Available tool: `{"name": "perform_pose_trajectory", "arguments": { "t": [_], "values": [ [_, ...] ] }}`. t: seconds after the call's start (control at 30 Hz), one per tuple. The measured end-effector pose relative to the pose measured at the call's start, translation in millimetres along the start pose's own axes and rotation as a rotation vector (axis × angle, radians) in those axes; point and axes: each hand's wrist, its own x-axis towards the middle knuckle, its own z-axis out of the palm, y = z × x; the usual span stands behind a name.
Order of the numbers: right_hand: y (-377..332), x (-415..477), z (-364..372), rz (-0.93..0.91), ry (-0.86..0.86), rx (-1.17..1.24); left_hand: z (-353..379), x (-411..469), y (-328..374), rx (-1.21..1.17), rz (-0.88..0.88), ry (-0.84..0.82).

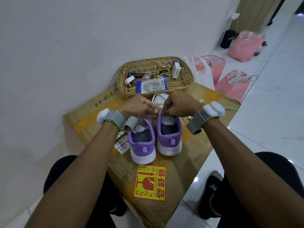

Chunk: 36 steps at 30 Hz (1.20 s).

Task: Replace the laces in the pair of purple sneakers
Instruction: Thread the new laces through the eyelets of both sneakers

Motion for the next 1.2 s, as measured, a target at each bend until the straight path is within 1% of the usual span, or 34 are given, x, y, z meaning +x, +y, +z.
{"name": "perform_pose_trajectory", "arguments": {
  "t": [0.07, 0.17, 0.23, 0.27, 0.33, 0.37, 0.4, 0.43, 0.47, 0.53, 0.57, 0.6, 0.63, 0.67, 0.8, 0.83, 0.87, 0.97, 1.0, 1.03, 1.07, 1.1, 1.13, 1.2],
  "values": [
    [-0.3, -0.1, 0.5, -0.007, -0.004, 0.025, 0.7, -1.8, -1.0, 0.097, 0.051, 0.012],
    [3.0, -1.6, -2.1, -0.007, -0.009, 0.069, 3.7, -5.8, 1.1, 0.178, 0.074, 0.017],
    [6.8, -2.4, -4.0, 0.004, -0.001, 0.044, 1.2, -5.6, 5.1, 0.137, 0.083, 0.082],
    [8.7, -2.7, -4.1, 0.010, 0.006, 0.023, -1.2, -5.5, 8.9, 0.032, 0.087, 0.162],
    [11.2, -2.8, -3.0, 0.016, 0.026, 0.003, -10.5, -3.9, 18.7, -0.382, 0.129, 0.319],
    [11.8, -2.6, -2.5, 0.020, 0.034, 0.003, -14.3, -1.4, 21.7, -0.570, 0.168, 0.342],
    [11.5, -2.4, -1.4, 0.026, 0.043, 0.000, -14.0, -2.5, 23.8, -0.638, 0.202, 0.342],
    [11.2, -2.1, -1.1, 0.033, 0.055, -0.009, -13.6, -2.5, 22.8, -0.530, 0.236, 0.339],
    [10.6, -2.2, -1.0, 0.037, 0.062, -0.017, -13.3, -3.0, 19.7, -0.271, 0.263, 0.317],
    [9.8, -2.1, -0.4, 0.043, 0.065, -0.012, -12.6, -2.0, 8.6, 0.424, 0.304, 0.179],
    [9.5, -2.3, -0.5, 0.043, 0.065, 0.000, -13.2, 0.1, 3.4, 0.681, 0.316, 0.099],
    [9.4, -2.7, -1.5, 0.041, 0.065, 0.010, -15.6, 2.4, 0.3, 0.816, 0.318, 0.055],
    [9.8, -3.3, -2.3, 0.040, 0.063, 0.019, -20.6, 2.3, -0.3, 0.856, 0.326, 0.054],
    [10.9, -4.3, -3.2, 0.039, 0.060, 0.026, -26.9, 0.5, 1.1, 0.863, 0.331, 0.093],
    [11.6, -6.1, -5.2, 0.031, 0.040, 0.022, -59.3, 3.0, 0.9, 0.873, 0.290, 0.393],
    [12.2, -6.4, -5.1, 0.030, 0.042, 0.020, -59.4, 3.8, -1.1, 0.860, 0.306, 0.417],
    [12.0, -6.0, -4.8, 0.028, 0.045, 0.019, -56.5, 3.6, -2.9, 0.844, 0.320, 0.373],
    [12.4, -3.9, -2.9, 0.021, 0.050, 0.022, -36.7, -1.7, -5.5, 0.847, 0.266, 0.053],
    [12.8, -3.7, -3.0, 0.020, 0.049, 0.028, -29.3, -1.8, -6.5, 0.858, 0.265, -0.023],
    [13.4, -3.5, -2.8, 0.021, 0.046, 0.033, -26.0, 0.6, -8.8, 0.852, 0.282, -0.043],
    [14.1, -3.5, -2.8, 0.023, 0.044, 0.037, -25.0, 2.3, -7.8, 0.826, 0.302, -0.016],
    [15.0, -3.7, -3.1, 0.029, 0.040, 0.041, -28.2, 4.3, -6.9, 0.798, 0.313, 0.065],
    [16.0, -4.0, -3.1, 0.035, 0.037, 0.043, -33.7, 6.8, -6.8, 0.795, 0.300, 0.189],
    [17.6, -4.8, -3.6, 0.042, 0.042, 0.039, -47.9, 10.3, -10.0, 0.873, 0.209, 0.509]
  ]
}}
